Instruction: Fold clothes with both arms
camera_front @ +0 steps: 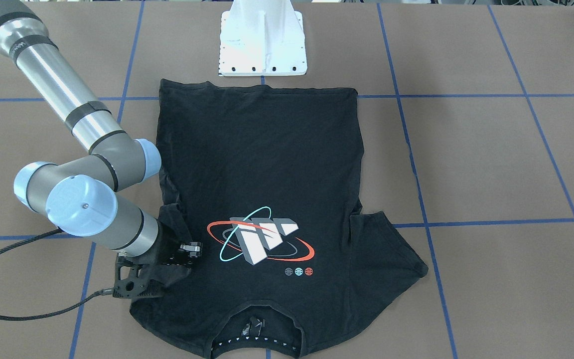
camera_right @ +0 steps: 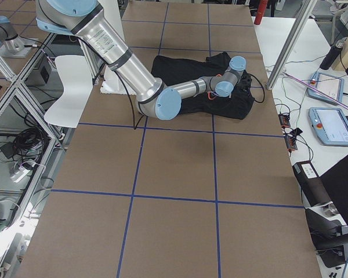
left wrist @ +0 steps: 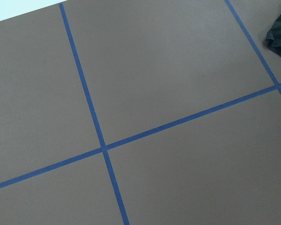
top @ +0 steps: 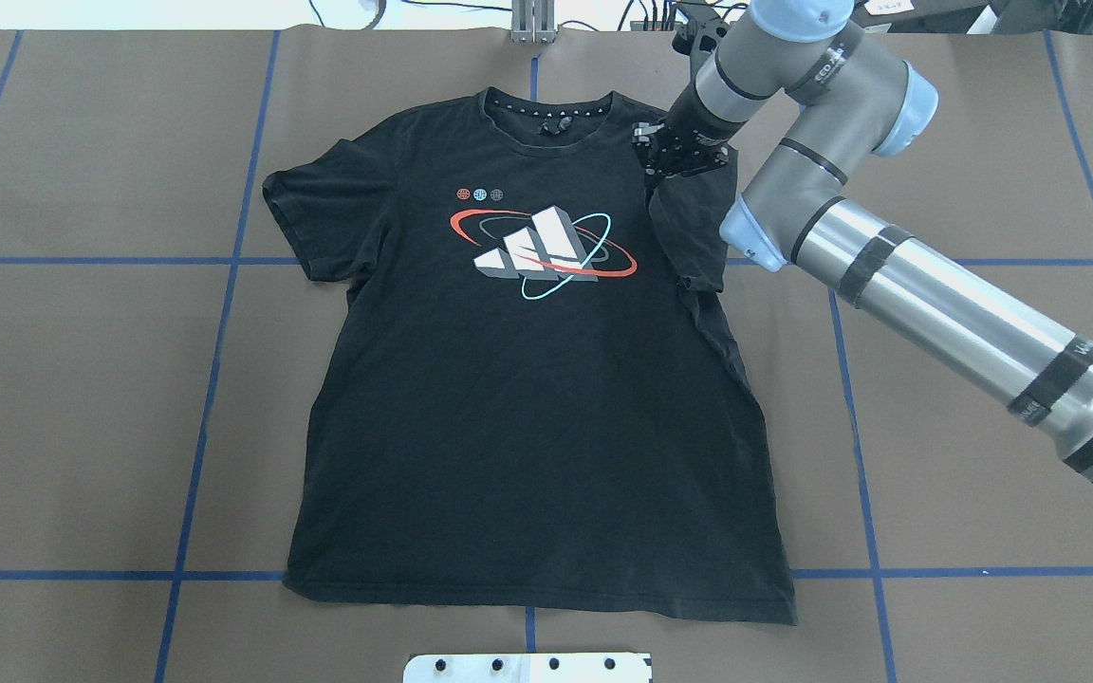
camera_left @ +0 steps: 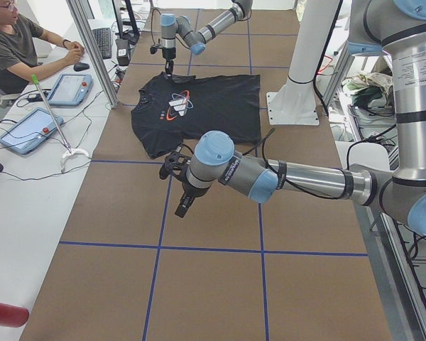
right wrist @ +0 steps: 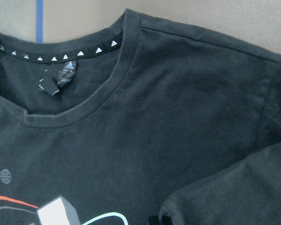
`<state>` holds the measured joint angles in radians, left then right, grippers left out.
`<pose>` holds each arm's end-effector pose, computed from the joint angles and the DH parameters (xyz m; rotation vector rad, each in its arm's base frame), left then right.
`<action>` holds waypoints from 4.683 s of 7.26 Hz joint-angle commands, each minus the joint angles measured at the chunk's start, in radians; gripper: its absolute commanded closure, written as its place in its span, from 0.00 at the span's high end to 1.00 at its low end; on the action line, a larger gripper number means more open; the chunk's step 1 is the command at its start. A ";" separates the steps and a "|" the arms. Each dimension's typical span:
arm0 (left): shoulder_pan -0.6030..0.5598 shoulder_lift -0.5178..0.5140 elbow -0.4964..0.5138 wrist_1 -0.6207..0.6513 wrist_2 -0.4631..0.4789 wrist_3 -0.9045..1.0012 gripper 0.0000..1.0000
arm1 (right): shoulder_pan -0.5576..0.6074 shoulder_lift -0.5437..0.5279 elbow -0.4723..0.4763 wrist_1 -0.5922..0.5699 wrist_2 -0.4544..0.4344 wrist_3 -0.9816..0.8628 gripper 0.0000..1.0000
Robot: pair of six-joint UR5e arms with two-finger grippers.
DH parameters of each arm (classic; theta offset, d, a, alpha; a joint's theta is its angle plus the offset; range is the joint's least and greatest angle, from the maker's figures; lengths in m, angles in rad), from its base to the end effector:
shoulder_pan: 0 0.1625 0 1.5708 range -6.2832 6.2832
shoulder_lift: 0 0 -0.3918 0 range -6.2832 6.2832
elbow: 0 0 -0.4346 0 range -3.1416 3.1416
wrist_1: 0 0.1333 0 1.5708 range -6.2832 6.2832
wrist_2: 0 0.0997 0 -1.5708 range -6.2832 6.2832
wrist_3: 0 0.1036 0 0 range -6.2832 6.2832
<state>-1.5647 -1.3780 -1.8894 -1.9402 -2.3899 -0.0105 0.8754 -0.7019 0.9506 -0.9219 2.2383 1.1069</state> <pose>-0.0547 -0.4778 0.5074 0.4603 0.8057 0.1986 -0.4890 -0.6940 0.2813 0.0483 -1.0582 0.0729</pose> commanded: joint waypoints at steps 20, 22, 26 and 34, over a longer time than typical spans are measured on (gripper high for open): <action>0.591 -0.885 1.004 -0.552 0.308 -0.786 0.55 | 0.069 -0.521 0.597 0.021 0.161 -0.007 1.00; 0.592 -0.886 1.018 -0.566 0.305 -0.787 0.52 | 0.069 -0.521 0.596 0.021 0.162 -0.007 1.00; 0.583 -0.869 0.966 -0.550 0.220 -0.790 0.53 | 0.074 -0.519 0.596 0.021 0.161 -0.007 1.00; 0.595 -0.811 0.920 -0.545 0.210 -0.819 0.53 | 0.079 -0.522 0.596 0.021 0.162 -0.002 1.00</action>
<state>-0.9709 -2.1862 -0.9717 -2.4837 -2.1815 -0.8285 0.9535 -1.2235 1.5463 -0.9004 2.4011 1.1045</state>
